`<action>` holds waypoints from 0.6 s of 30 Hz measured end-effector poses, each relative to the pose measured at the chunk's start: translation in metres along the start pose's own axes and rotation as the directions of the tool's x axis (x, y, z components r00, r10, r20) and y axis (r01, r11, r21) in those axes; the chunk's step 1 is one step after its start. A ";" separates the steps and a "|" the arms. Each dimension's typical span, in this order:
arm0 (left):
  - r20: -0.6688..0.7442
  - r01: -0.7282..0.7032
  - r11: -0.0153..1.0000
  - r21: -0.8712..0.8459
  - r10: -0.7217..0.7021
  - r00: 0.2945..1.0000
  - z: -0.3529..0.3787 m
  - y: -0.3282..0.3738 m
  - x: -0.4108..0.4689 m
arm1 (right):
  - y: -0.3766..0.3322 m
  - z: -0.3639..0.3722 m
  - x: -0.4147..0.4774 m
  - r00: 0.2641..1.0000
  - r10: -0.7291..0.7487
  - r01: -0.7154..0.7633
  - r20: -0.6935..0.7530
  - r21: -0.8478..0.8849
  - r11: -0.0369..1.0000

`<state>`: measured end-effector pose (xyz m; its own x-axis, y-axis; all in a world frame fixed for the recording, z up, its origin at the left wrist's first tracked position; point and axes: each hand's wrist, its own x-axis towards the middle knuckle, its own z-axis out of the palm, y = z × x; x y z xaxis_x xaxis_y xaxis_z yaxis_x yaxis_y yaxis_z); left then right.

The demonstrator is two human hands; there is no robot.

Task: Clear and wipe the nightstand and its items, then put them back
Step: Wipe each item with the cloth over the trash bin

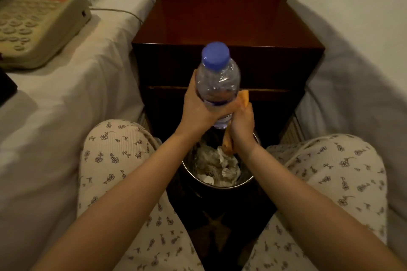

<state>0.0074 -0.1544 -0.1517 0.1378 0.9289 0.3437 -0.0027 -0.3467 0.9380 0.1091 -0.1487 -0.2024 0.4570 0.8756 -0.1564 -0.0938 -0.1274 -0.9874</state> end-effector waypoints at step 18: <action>0.188 0.321 0.688 -0.651 -0.263 0.946 -0.044 0.031 0.007 | -0.019 -0.012 -0.017 0.868 0.391 -0.483 0.306 0.343 0.806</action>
<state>-0.0354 -0.1526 -0.1180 0.3169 0.9459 0.0696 -0.6025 0.1441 0.7850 0.1134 -0.1664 -0.1810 0.0899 0.8529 -0.5143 -0.5995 -0.3660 -0.7118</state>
